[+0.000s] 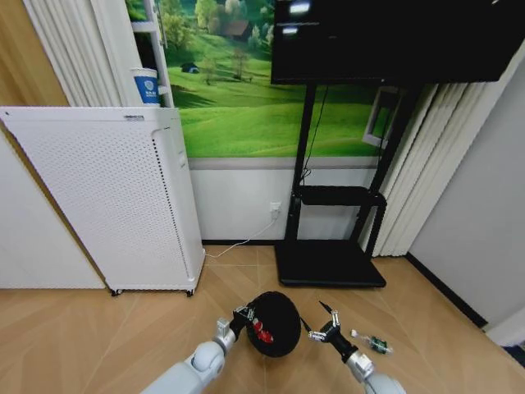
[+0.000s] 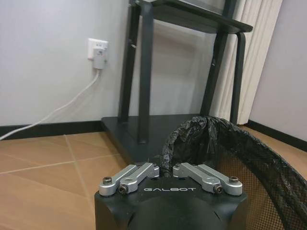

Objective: Pick up the trash bin and place the garbage on the floor into it.

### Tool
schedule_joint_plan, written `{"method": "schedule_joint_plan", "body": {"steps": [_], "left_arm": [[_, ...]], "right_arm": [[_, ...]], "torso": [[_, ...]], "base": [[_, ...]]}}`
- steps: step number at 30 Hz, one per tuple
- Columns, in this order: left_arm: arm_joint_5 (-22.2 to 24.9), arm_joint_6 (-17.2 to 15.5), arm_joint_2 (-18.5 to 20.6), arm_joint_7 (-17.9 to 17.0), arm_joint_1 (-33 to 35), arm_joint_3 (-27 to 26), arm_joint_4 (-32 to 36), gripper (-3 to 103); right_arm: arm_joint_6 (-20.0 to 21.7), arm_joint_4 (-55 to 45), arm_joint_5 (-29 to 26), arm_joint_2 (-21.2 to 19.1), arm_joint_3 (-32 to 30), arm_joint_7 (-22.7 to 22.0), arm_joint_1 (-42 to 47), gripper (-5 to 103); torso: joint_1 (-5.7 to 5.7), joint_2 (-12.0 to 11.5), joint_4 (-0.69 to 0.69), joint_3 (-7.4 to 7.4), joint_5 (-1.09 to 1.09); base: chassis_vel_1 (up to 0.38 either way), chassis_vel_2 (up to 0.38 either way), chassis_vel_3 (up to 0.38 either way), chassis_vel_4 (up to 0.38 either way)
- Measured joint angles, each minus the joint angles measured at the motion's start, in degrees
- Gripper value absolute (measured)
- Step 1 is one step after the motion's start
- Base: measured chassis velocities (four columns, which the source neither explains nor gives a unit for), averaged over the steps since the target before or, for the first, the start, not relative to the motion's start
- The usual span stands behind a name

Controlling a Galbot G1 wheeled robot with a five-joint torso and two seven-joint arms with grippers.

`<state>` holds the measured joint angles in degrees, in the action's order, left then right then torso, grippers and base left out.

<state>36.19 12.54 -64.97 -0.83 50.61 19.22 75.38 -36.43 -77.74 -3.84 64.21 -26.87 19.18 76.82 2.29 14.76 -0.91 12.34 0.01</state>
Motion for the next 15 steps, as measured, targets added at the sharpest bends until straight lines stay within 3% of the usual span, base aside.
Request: {"method": "schedule_joint_plan", "body": {"steps": [6, 9, 15], "left_arm": [[-0.34, -0.03, 0.08, -0.15, 1.21, -1.06, 0.41, 6], [-0.32, -0.03, 0.04, -0.49, 1.98, -2.83, 0.6, 6], [-0.47, -0.14, 0.29, -1.34, 3.88, -6.62, 1.67, 6]], "right_arm": [[-0.55, 0.49, 1.5, -0.06, -0.73, 0.07, -0.05, 100], [0.14, 1.26, 2.63, -0.33, -1.04, -1.47, -0.61, 100], [3.4, 3.28, 4.34, -1.49, -1.48, -4.13, -2.51, 100]], "torso": [[0.0, 0.0, -0.02, 0.0, -0.02], [0.0, 0.0, -0.05, 0.01, 0.01], [0.0, 0.0, 0.01, 0.0, 0.01]], "base": [[-0.276, -0.278, 0.277, 0.279], [-0.196, -0.187, 0.175, 0.098], [0.008, -0.036, 0.022, 0.015]]}}
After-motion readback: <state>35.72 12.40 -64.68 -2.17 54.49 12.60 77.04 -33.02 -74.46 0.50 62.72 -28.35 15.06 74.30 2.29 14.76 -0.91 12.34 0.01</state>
